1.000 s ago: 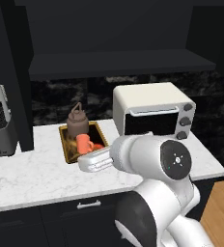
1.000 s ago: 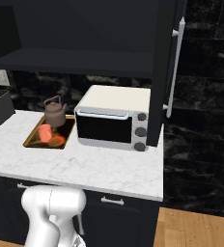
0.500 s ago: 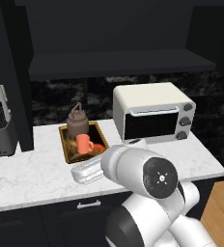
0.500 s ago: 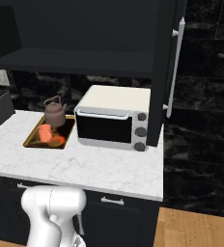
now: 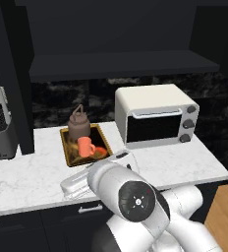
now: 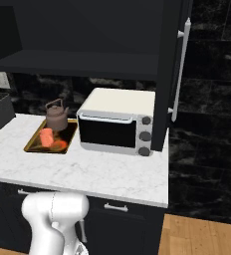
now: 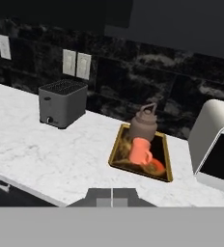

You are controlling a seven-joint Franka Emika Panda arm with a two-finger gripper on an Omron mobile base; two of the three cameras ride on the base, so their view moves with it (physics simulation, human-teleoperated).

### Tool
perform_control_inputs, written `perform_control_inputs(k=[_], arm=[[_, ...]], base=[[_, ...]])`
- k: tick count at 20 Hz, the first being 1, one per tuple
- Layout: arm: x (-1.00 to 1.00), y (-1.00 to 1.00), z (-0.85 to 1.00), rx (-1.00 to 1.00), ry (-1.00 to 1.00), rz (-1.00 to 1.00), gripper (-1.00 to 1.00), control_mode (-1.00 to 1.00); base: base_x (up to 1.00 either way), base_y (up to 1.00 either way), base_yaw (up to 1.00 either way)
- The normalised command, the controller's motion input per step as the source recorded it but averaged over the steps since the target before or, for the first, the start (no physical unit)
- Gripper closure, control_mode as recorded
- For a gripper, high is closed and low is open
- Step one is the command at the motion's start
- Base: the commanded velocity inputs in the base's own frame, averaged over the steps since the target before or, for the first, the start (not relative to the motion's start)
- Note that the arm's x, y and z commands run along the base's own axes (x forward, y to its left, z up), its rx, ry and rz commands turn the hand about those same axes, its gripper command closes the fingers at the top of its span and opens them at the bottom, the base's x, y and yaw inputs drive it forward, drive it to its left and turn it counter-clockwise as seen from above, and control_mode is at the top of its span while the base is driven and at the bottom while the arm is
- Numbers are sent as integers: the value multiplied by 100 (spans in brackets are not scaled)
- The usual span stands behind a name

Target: Pick the kettle from the counter and place it on the tray. Then pick the mug from the cabinet and place it on the tray. Then close the cabinet doors.

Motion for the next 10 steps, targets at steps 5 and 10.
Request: perform_control_inputs(k=[5,10], arm=[[30,40,-23,-5,0,-12,100,-100],[14,58,-13,-3,0,-11,100,-100]], base=[[0,0,0],[0,0,0]])
